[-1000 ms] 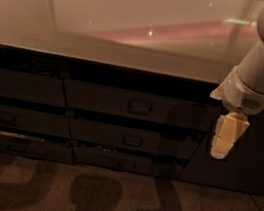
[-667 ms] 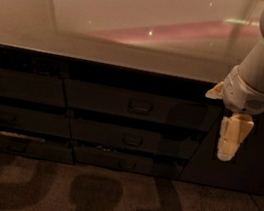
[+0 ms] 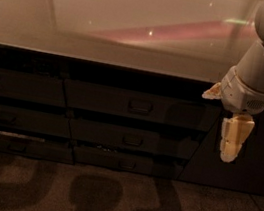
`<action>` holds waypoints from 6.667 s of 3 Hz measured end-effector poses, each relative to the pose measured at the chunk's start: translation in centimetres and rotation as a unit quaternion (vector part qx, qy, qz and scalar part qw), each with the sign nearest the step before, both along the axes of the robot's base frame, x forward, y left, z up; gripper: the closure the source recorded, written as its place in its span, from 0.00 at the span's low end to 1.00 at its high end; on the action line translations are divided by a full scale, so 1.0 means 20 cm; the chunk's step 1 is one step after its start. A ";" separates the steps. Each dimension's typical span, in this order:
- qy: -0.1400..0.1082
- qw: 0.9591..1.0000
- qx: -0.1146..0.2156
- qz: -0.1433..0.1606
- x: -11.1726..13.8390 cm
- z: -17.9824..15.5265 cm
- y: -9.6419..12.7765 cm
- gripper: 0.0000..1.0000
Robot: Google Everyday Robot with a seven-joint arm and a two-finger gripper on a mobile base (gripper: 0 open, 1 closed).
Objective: Open top drawer
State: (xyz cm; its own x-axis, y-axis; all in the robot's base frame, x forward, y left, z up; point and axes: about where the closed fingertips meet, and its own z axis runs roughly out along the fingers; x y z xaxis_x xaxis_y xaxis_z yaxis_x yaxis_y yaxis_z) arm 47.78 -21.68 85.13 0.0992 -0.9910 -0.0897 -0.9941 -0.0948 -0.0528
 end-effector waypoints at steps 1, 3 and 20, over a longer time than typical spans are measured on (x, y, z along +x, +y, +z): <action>-0.005 0.999 -0.013 0.048 0.00 -0.01 0.02 0.00; -0.003 0.988 -0.072 0.140 -0.01 -0.04 0.07 0.00; -0.312 0.935 -0.126 0.112 -0.37 -0.61 -0.34 0.00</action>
Offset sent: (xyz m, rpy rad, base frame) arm -0.0092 0.0246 -0.0164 -0.3165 0.0476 0.5191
